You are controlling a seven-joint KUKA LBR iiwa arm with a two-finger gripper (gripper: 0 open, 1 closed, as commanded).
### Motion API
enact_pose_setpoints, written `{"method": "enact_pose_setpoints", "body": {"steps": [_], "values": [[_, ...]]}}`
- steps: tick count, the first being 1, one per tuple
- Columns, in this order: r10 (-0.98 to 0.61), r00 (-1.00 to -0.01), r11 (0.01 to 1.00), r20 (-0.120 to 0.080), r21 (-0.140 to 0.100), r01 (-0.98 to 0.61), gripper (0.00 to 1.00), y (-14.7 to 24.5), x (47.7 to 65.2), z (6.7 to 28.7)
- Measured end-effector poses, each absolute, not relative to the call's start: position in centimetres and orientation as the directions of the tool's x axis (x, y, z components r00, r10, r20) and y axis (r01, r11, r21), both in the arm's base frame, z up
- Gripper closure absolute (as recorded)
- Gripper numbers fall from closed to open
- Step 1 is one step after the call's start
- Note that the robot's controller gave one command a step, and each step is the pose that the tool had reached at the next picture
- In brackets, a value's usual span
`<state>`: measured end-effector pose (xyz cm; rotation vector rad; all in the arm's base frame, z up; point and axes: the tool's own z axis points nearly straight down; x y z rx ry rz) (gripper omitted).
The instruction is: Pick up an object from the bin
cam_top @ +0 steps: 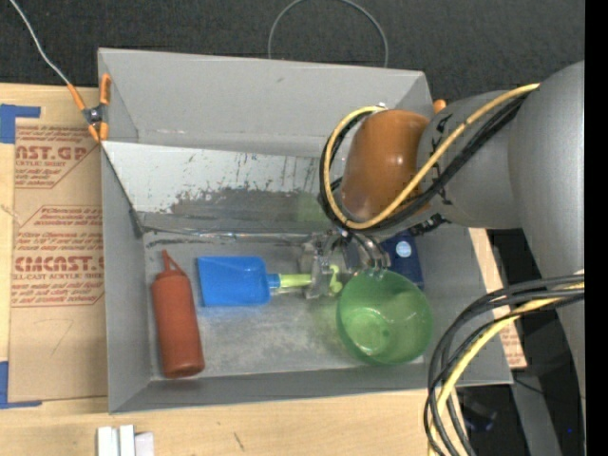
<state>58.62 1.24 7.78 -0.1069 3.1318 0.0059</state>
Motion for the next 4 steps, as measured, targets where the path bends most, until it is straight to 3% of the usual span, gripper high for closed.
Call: {"method": "enact_pose_setpoints", "body": {"steps": [1, 2, 3, 4], "values": [[-0.068, -0.998, 0.998, -0.008, 0.004, -0.068, 1.0, 1.2, 58.6, 7.8], [-0.068, -0.998, 0.998, -0.006, 0.003, -0.068, 1.0, 1.1, 58.9, 16.5], [-0.053, -0.998, 0.999, -0.014, 0.005, -0.053, 1.0, 2.9, 59.0, 10.0], [-0.073, -0.997, 0.997, -0.005, 0.004, -0.073, 1.0, 2.0, 58.0, 17.0]]}}
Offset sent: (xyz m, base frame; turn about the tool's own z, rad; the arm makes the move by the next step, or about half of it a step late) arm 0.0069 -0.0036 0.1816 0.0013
